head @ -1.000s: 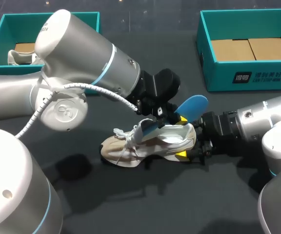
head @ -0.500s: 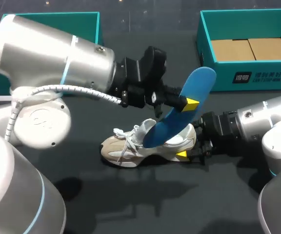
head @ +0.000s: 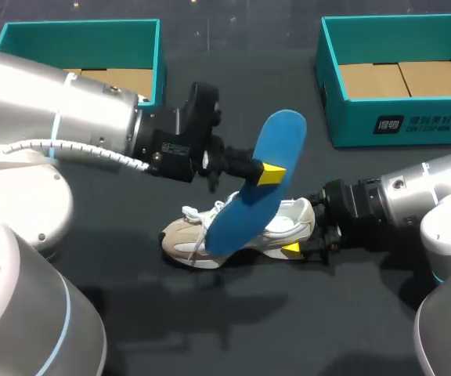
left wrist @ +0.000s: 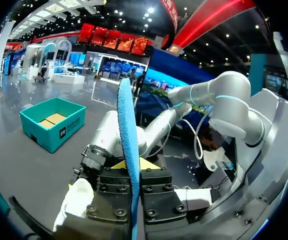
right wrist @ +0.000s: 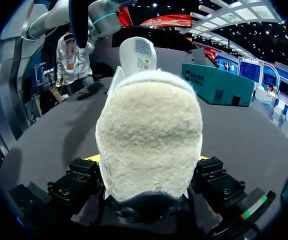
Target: Take the shoe out of the shoebox, open the shoe tongue, remove and reinsert the insole, then place the shoe into the shoebox
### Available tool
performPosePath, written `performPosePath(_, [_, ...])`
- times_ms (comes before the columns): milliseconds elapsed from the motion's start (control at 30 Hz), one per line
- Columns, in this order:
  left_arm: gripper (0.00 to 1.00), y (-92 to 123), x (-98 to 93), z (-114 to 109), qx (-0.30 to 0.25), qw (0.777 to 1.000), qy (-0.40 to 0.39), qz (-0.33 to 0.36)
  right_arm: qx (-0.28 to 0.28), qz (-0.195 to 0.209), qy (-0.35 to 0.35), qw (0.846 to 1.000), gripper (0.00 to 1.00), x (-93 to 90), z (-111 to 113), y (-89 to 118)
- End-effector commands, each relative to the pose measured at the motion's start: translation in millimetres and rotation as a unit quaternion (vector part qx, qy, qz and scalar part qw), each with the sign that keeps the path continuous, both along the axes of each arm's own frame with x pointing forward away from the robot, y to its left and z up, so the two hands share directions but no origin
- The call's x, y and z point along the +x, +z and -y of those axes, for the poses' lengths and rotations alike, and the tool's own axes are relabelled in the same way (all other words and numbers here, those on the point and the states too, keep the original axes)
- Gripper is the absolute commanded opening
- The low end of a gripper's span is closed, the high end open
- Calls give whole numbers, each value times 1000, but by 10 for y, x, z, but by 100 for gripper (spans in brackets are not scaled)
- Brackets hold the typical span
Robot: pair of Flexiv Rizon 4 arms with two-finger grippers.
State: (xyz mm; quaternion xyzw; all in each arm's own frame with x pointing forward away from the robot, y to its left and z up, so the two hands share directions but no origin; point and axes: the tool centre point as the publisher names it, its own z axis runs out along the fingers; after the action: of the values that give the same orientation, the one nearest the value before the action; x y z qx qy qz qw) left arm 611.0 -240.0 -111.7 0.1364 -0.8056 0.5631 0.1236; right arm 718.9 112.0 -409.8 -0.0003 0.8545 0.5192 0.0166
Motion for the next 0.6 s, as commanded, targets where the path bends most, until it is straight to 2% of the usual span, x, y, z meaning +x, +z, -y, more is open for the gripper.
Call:
performPosePath(33, [0,-29,-140,-313,-41,998,28,-38,-1,1,-1,1000,0,-10,-14,-1])
performPosePath(400, [0,-29,-140,-313,-41,998,28,-38,-1,1,-1,1000,0,-10,-14,-1])
performPosePath(500, [0,-36,-244,-385,-55,997,45,-20,-1,1,-1,1000,0,-10,-14,-1])
performPosePath(600, [0,-2,-250,-457,-72,996,56,-17,-1,1,-1,1000,0,-10,-14,-1])
